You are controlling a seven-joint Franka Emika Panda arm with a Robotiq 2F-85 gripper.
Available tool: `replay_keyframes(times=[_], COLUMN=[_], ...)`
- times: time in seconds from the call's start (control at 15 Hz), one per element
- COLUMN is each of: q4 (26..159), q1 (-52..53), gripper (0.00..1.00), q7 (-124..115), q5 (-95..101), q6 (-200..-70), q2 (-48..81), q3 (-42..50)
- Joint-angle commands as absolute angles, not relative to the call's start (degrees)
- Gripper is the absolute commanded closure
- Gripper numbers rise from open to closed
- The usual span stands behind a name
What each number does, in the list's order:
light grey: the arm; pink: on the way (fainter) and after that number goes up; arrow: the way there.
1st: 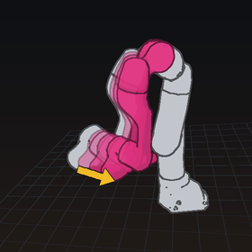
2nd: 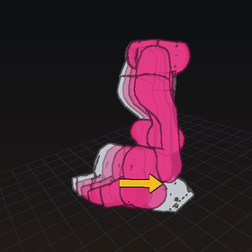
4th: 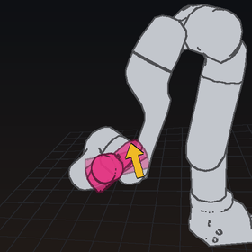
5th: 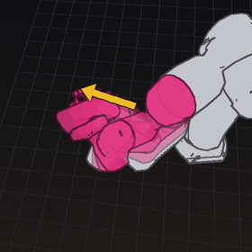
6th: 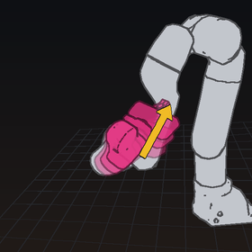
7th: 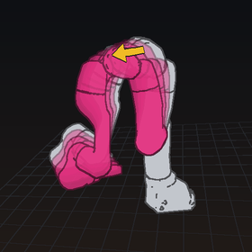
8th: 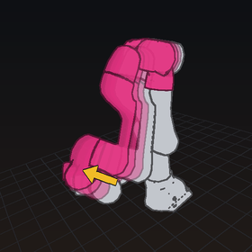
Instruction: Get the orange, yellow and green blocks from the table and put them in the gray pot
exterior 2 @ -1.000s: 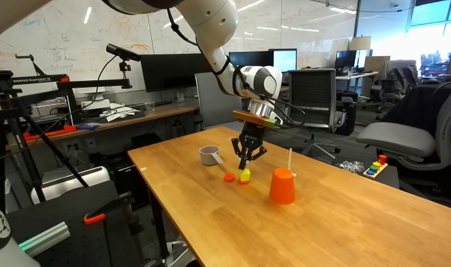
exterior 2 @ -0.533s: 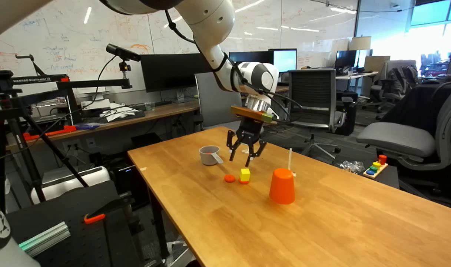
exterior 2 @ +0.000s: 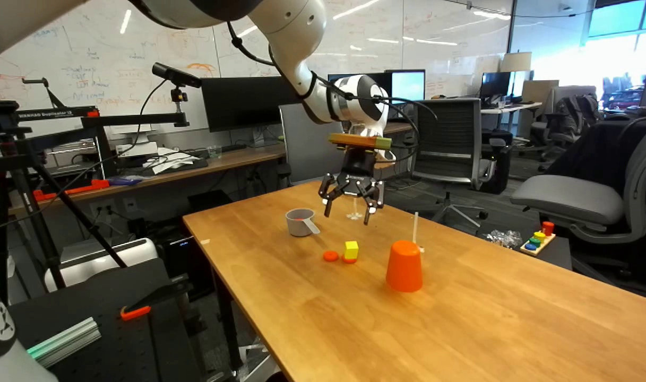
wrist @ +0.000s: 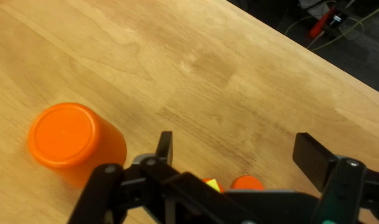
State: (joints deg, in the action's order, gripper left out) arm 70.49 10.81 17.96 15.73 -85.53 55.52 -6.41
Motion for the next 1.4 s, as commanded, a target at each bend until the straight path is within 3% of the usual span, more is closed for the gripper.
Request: replay_keyframes(times=[0.0, 0.67, 1.33], q4=[62.9, 55.7, 61.8], q1=[13.8, 12.7, 9.8], gripper=[0.00, 0.00, 0.00], q7=[18.3, 18.7, 18.1], q5=[21.3, 15.9, 10.2], q6=[-80.6, -94.8, -99.5], q2=[59.3, 65.6, 63.5], q3=[-3.7, -6.8, -9.1])
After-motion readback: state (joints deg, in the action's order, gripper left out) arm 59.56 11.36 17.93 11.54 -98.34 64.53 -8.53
